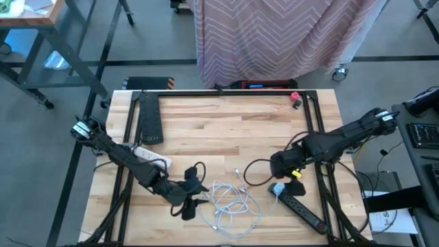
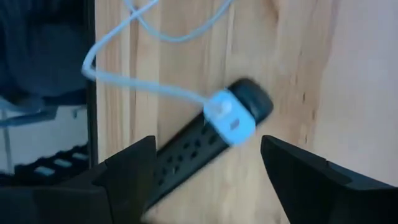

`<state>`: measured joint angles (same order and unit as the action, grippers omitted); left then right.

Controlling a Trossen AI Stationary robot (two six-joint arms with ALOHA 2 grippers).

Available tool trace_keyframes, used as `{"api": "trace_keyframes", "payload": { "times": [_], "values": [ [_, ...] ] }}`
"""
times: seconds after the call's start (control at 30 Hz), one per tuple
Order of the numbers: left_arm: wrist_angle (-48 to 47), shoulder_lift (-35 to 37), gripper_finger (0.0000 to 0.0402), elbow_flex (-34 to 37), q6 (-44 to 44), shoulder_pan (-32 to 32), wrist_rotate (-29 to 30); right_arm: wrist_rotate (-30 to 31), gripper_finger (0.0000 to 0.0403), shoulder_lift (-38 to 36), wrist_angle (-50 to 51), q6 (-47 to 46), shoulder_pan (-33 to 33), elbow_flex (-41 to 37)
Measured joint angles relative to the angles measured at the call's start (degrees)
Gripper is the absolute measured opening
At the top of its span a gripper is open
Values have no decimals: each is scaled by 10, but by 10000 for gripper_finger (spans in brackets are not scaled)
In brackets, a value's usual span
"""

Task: Insert USB
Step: Insert the white charger adapter into the bottom black outlet extension, then insert the white USB cable into the pink charger adapter

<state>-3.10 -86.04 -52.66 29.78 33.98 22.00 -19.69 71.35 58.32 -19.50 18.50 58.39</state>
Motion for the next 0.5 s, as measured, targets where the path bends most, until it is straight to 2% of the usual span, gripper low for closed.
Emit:
{"api": "trace_keyframes", "payload": {
  "times": [0.13,0.23,0.37,0.5],
  "values": [
    [0,0,178,2,14,0,0,55,282,-14,49,3,0,32],
    [5,0,178,11,24,1,22,108,274,-27,27,1,0,39],
    [50,0,181,46,51,1,36,149,264,-27,-52,27,0,31],
    [192,-1,194,115,54,1,37,204,254,-11,-187,54,0,-3]
  ]
}}
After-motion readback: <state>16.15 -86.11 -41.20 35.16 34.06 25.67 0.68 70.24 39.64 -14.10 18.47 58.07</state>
